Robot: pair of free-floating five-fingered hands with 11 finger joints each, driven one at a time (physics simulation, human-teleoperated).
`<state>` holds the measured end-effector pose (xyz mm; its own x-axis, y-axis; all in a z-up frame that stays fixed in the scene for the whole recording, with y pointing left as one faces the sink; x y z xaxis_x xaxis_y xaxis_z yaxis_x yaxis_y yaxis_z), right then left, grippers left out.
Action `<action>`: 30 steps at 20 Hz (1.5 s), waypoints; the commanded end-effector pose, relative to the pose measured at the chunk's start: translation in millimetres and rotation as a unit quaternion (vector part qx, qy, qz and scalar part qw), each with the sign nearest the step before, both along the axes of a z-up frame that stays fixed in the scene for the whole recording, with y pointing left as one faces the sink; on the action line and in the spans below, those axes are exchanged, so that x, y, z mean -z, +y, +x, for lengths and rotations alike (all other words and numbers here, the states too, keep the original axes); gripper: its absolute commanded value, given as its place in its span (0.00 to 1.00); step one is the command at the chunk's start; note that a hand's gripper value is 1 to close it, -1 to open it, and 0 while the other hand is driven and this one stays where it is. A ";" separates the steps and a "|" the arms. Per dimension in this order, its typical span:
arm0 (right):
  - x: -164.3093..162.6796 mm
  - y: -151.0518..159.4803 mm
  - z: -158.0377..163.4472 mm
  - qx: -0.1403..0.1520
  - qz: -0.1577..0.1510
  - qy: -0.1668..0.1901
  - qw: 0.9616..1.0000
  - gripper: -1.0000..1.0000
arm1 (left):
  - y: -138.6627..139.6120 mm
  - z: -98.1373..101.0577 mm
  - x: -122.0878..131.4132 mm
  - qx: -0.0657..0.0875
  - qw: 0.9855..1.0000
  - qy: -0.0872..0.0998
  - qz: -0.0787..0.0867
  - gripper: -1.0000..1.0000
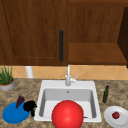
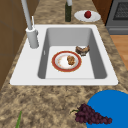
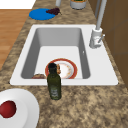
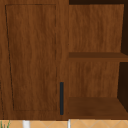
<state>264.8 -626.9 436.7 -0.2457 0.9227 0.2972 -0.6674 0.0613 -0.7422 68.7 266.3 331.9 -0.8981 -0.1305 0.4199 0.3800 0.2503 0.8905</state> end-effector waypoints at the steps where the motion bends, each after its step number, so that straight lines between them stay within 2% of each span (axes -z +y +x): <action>1: -19.5 2.4 -21.3 0.001 0.036 -0.001 0.999 0.00 | 0.0 0.0 0.0 0.000 1.000 0.000 0.000 0.50; 6: -36.7 8.3 -48.3 0.000 0.046 -0.003 0.999 0.00 | 0.0 0.0 0.0 0.000 1.000 0.000 0.000 0.50; 12: -35.9 22.4 -85.7 0.001 0.052 -0.049 0.997 0.00 | 0.0 0.0 0.0 0.000 1.000 0.000 0.000 0.50; 13: -52.0 16.5 -82.4 0.003 0.066 -0.042 0.997 0.00 | 0.0 0.0 0.0 0.000 1.000 0.000 0.000 0.50; 15: -60.9 25.2 -86.7 0.005 0.074 -0.034 0.997 0.00 | 0.0 0.0 0.0 0.000 1.000 0.000 0.000 0.50; 24: -120.9 40.0 -122.0 0.010 0.069 -0.027 0.997 0.00 | 0.0 0.0 0.0 0.000 1.000 0.000 0.000 0.50; 26: -132.8 46.3 -134.5 0.022 0.054 -0.024 0.998 0.00 | 0.0 0.0 0.0 0.000 1.000 0.000 0.000 0.50; 29: -146.5 53.4 -148.2 0.025 0.043 -0.015 0.999 0.00 | 0.0 0.0 0.0 0.000 1.000 0.000 0.000 0.50; 30: -150.2 58.5 -151.4 0.032 0.040 -0.022 0.998 0.00 | 0.0 0.0 0.0 0.000 1.000 0.000 0.000 0.50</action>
<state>127.9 -582.4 572.5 -0.2054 0.9277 0.3118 -0.6234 0.1215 -0.7724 68.7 266.3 331.9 -0.8981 -0.1305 0.4199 0.3800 0.2503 0.8905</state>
